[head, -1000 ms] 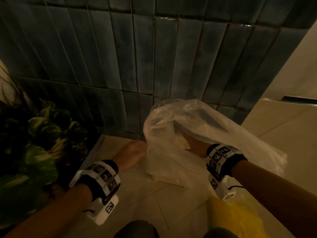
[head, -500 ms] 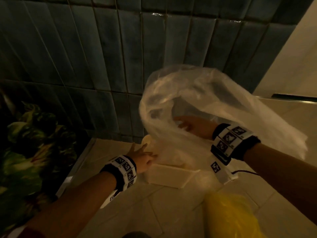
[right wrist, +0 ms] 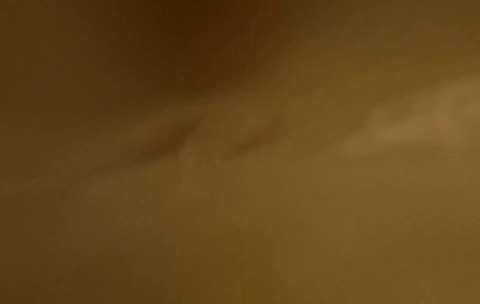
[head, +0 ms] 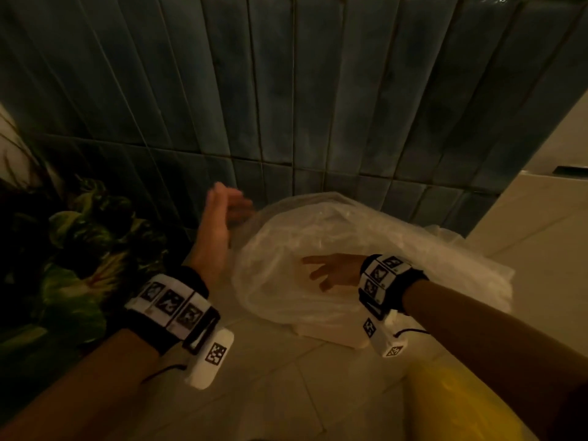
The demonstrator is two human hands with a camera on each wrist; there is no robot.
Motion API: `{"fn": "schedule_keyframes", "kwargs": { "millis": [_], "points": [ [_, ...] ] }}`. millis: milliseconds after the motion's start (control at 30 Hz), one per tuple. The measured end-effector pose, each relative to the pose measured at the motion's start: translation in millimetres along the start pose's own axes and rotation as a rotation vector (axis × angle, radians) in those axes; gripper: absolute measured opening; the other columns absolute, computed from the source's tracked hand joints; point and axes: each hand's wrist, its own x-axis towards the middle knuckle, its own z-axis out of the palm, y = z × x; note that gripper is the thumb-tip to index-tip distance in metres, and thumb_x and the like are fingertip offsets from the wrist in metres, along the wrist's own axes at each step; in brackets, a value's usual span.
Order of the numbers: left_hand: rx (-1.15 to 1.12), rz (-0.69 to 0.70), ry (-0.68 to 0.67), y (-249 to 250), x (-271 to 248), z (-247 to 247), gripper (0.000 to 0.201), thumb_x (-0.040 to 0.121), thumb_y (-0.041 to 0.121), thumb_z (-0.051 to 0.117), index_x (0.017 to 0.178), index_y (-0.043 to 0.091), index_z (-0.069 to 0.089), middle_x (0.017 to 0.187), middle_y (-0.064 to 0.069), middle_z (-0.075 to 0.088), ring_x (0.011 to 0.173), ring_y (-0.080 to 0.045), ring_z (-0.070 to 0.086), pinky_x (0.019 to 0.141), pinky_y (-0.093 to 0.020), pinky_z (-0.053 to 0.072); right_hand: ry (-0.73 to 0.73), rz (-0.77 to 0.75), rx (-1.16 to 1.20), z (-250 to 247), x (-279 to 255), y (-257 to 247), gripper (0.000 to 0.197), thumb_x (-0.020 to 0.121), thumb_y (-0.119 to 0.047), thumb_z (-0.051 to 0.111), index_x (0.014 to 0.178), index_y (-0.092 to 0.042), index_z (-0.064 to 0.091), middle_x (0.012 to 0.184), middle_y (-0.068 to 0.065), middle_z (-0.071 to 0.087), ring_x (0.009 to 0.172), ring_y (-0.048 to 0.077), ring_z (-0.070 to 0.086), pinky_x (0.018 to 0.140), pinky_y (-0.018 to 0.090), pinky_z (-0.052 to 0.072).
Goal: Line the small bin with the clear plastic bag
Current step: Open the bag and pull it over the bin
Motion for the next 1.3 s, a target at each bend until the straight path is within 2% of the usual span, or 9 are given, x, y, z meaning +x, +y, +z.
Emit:
{"fn": "schedule_keyframes", "kwargs": {
  "millis": [200,367,500,633,733,900,1033,1167,1300],
  "points": [
    [0.919,0.806,-0.541,7,-13,12,0.055,0.079,0.046,0.052,0.130,0.039,0.034,0.143,-0.004,0.022,0.131,-0.018,0.032,0.107,-0.029,0.035,0.040,-0.019,-0.256,-6,-16,-3,0.054,0.095,-0.039,0.047,0.145,-0.028,0.030,0.152,-0.005,0.030,0.141,0.017,0.025,0.114,0.028,0.015],
    [1.031,0.662,-0.604,-7,11,31,0.047,0.089,0.028,0.057,0.130,0.048,0.042,0.153,0.010,0.011,0.137,-0.020,0.029,0.109,-0.044,0.037,0.203,-0.235,-0.533,0,-70,3,0.053,0.099,-0.031,0.039,0.149,-0.025,0.020,0.155,-0.001,0.025,0.138,0.020,0.030,0.114,0.027,0.020],
    [1.068,0.546,-0.628,-13,38,45,0.051,0.083,0.054,0.051,0.130,0.059,0.032,0.150,0.005,0.034,0.129,-0.021,0.045,0.105,-0.045,0.040,0.484,-0.383,-0.610,-17,-126,11,0.046,0.097,-0.022,0.045,0.141,-0.032,0.036,0.149,-0.009,0.035,0.135,0.013,0.032,0.115,0.022,0.015],
    [1.106,0.511,-0.580,-16,61,52,0.058,0.091,0.007,0.049,0.136,0.044,0.040,0.151,0.000,0.027,0.128,-0.026,0.046,0.103,-0.044,0.044,0.952,-0.450,-0.540,-53,-161,33,0.033,0.091,-0.012,0.056,0.122,-0.022,0.061,0.128,0.001,0.060,0.121,0.019,0.053,0.104,0.028,0.034],
    [1.060,0.528,-0.507,-15,74,57,0.053,0.093,0.003,0.043,0.137,0.035,0.043,0.140,-0.005,0.043,0.123,-0.027,0.050,0.101,-0.046,0.044,1.238,-0.335,-0.417,-75,-178,58,0.034,0.086,-0.018,0.065,0.119,-0.018,0.061,0.124,0.007,0.061,0.116,0.023,0.052,0.100,0.042,0.035],
    [1.074,0.415,-0.464,-23,84,55,0.050,0.094,0.008,0.043,0.138,0.031,0.041,0.136,-0.006,0.046,0.121,-0.029,0.050,0.101,-0.046,0.043,0.936,0.031,-0.032,-84,-158,101,0.069,0.079,-0.045,0.064,0.140,-0.029,0.035,0.140,0.005,0.046,0.123,0.028,0.047,0.100,0.042,0.041],
    [1.131,0.251,-0.361,-35,87,52,0.051,0.091,0.033,0.052,0.139,0.035,0.036,0.141,-0.006,0.044,0.124,-0.032,0.048,0.101,-0.051,0.042,0.809,0.062,0.106,-67,-112,137,0.049,0.088,-0.034,0.059,0.133,-0.021,0.046,0.125,0.010,0.059,0.110,0.030,0.057,0.094,0.047,0.048],
    [0.610,-0.115,-0.408,-33,79,47,0.062,0.086,0.031,0.062,0.142,0.028,0.034,0.137,-0.006,0.048,0.114,-0.018,0.053,0.093,-0.031,0.046,0.753,0.060,0.618,-43,-81,149,0.047,0.089,-0.022,0.060,0.134,-0.017,0.047,0.123,0.016,0.059,0.109,0.034,0.059,0.090,0.052,0.051],
    [0.394,-0.237,-0.277,-34,71,25,0.062,0.085,0.034,0.061,0.140,0.020,0.038,0.139,-0.009,0.047,0.123,-0.025,0.051,0.103,-0.033,0.041,0.861,0.099,0.826,-26,-66,158,0.086,0.059,-0.064,0.073,0.132,-0.049,0.031,0.143,0.002,0.037,0.126,0.034,0.041,0.095,0.056,0.041]
  ]
}}
